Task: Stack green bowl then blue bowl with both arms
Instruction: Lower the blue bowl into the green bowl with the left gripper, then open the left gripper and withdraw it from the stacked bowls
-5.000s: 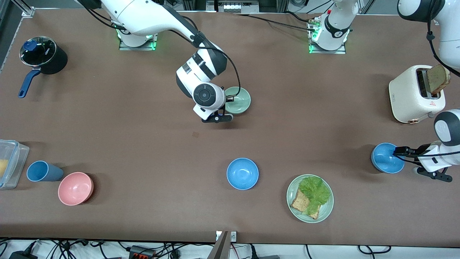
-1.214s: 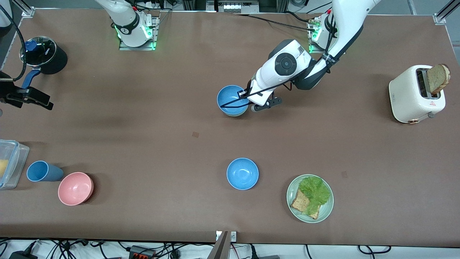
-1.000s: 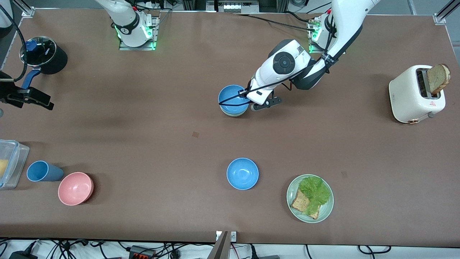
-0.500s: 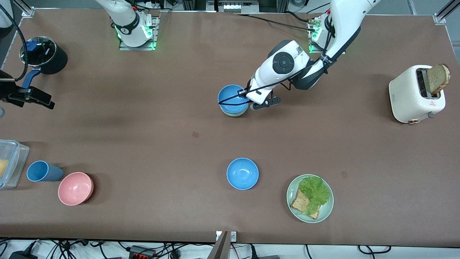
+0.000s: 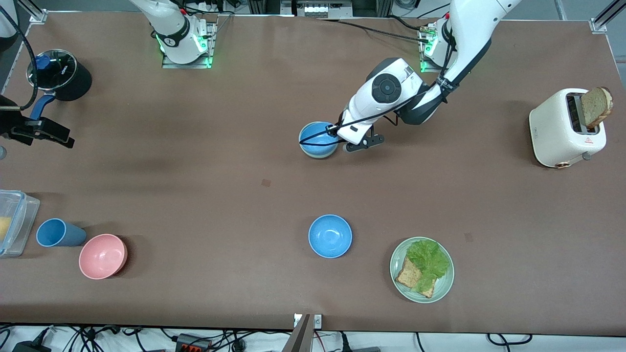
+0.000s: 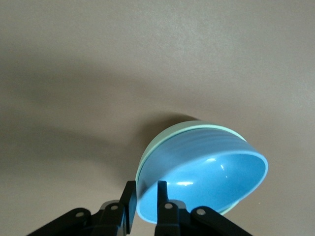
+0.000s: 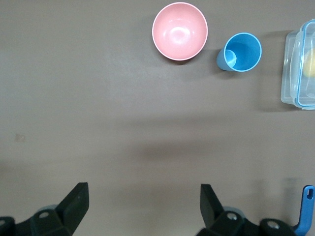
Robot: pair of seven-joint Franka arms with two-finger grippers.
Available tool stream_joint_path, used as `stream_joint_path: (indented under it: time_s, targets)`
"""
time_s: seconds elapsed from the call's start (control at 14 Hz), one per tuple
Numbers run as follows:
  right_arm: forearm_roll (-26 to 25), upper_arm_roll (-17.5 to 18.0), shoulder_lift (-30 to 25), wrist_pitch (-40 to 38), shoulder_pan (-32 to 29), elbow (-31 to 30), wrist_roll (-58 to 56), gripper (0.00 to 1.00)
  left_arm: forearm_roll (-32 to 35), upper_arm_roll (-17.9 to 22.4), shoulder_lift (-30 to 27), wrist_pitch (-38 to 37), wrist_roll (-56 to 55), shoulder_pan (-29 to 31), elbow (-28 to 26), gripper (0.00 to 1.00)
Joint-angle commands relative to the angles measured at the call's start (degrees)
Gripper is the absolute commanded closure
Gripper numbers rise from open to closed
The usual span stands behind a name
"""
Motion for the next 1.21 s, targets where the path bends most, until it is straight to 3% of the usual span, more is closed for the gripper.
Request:
stream_joint_path:
  time_s: [0.0,0.36,0.57,1.14]
  targets:
    - [0.07,0.11,-1.30,-0.67,-0.07,-0.67,-0.19,0.00,1.52,-0.20,-1.65,-4.76,-0.74,1.06,2.10,0.71]
    - [0.07,0.11,-1.13,-0.50,-0.07,-0.67,-0.28,0.00,1.61,-0.81,-2.19,-19.43,0.84,4.05,11.68,0.68]
    - [0.07,0.20,-1.21,-0.41,-0.07,-0.58,-0.19,0.00,1.61,-1.25,-3.42,-21.91,4.26,7.37,14.76,0.65]
    - [0.07,0.20,-1.30,-0.50,-0.07,-0.58,-0.98,0.00,1.52,-1.70,-2.89,-37.64,33.67,19.16,26.98,0.49]
